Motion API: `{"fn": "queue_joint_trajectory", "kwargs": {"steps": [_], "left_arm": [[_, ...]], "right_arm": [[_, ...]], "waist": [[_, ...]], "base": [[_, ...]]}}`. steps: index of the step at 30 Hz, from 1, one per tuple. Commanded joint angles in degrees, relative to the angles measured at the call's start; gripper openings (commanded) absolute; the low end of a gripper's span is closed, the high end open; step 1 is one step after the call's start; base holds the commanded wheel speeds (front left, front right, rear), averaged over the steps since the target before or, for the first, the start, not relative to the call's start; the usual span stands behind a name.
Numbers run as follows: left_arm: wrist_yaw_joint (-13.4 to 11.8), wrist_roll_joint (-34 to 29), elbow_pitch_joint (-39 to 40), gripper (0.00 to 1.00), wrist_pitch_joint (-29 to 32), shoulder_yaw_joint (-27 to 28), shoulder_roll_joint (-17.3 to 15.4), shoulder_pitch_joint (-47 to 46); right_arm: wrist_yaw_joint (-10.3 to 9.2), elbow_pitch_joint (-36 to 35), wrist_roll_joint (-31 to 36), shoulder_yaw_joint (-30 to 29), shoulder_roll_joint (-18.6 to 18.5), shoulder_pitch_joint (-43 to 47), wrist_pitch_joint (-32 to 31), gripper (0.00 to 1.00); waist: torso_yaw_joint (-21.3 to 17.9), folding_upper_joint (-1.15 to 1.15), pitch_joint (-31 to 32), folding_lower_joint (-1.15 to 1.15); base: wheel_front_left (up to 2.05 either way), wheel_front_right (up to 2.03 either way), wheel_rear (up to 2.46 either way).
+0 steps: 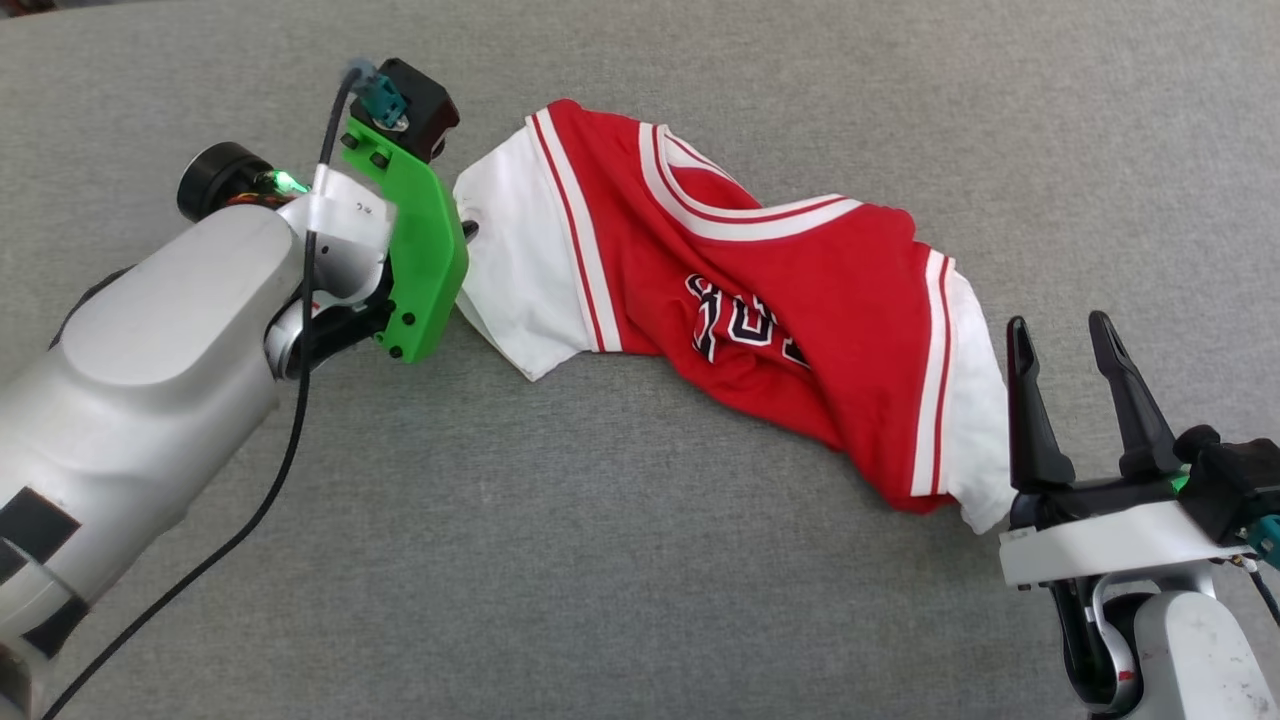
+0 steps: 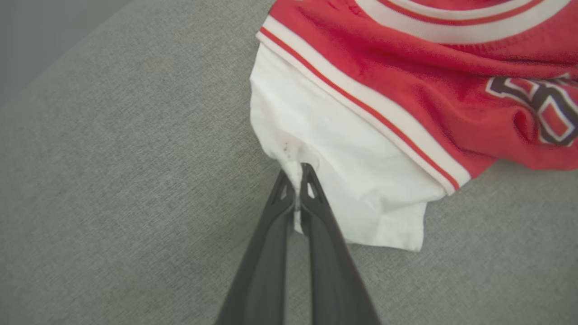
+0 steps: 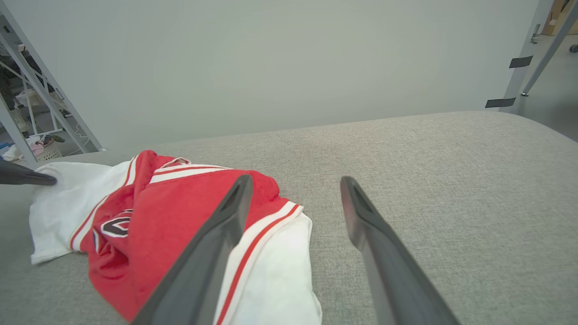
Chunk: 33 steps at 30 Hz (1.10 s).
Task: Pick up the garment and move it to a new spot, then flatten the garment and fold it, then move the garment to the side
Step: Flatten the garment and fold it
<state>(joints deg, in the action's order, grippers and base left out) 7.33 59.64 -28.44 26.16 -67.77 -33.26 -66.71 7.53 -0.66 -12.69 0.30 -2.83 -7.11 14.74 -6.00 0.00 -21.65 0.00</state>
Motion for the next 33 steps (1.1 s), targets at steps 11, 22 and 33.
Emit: {"fn": "queue_joint_trajectory", "kwargs": {"steps": [11, 22, 33], "left_arm": [[-1.64, 3.62, 7.95, 0.0, -2.87, 0.88, -11.3, 6.2], [-6.36, 8.69, 4.0, 0.0, -4.11, 1.35, -16.81, 15.28], [-7.66, 7.67, -3.4, 1.0, -15.87, 2.48, -12.68, 19.38]], "right_arm": [[-0.04, 0.5, 0.6, -0.8, -0.05, 3.23, 0.26, 1.0], [-0.04, 0.32, 1.34, -1.09, -0.05, 2.91, 0.26, 1.0], [-0.04, 0.27, 2.55, -2.25, -0.05, 3.21, 0.26, 1.0]], "waist": [[6.23, 0.0, 6.32, 0.0], [5.52, 0.0, 5.12, 0.0], [5.06, 0.0, 6.87, 0.0]], "base": [[0.0, 0.0, 0.0], [0.0, 0.0, 0.0], [0.0, 0.0, 0.0]]}}
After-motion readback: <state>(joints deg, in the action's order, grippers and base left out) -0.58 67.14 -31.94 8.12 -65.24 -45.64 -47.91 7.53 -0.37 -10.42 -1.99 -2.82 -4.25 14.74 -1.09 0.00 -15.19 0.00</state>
